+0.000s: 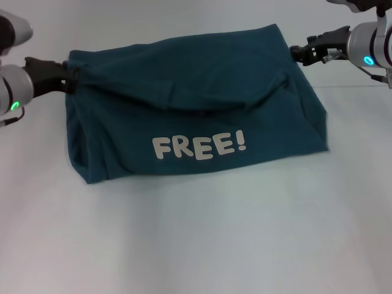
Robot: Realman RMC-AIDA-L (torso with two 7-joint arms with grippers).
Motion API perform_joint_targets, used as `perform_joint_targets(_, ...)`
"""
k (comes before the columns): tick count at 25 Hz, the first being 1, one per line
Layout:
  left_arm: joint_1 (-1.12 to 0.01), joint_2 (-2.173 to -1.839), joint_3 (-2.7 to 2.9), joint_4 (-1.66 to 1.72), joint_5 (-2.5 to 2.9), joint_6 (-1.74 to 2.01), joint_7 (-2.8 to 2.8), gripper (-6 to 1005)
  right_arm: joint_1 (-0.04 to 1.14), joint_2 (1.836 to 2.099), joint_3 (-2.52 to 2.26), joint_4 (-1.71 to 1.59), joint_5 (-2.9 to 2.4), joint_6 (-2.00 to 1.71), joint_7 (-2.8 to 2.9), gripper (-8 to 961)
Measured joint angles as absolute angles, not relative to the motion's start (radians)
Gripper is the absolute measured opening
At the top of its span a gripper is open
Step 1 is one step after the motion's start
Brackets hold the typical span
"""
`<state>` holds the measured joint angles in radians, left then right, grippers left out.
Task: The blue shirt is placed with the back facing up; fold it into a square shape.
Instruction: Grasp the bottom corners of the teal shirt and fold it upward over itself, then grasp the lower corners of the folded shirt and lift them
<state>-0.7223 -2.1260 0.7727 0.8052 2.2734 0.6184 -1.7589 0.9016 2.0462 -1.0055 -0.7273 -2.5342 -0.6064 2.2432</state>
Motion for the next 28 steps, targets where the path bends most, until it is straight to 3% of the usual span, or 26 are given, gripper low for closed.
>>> perform_joint_targets(10, -0.722, -2.140, 0.785, 0.749, 2.274, 0.514, -1.714, 188, 0.845, 2.088, -1.038, -0.822, -2.534, -0.598, 2.229, 549)
perform_joint_targets(15, -0.720, -2.140, 0.802, 0.748, 2.278, 0.514, -1.712, 373, 0.835, 2.091, -1.068, -0.831, -2.531, -0.604, 2.236, 703)
perform_joint_targets(23, -0.678, -2.163, 0.820, 0.818, 2.284, 0.551, -1.736, 752, 0.793, 2.097, -1.084, -0.906, -2.526, -0.642, 2.264, 703)
perform_joint_targets(28, -0.643, -2.161, 0.850, 0.954, 2.428, 0.775, -1.976, 745, 0.706, 2.097, -1.156, -1.065, -2.517, -0.716, 2.353, 703)
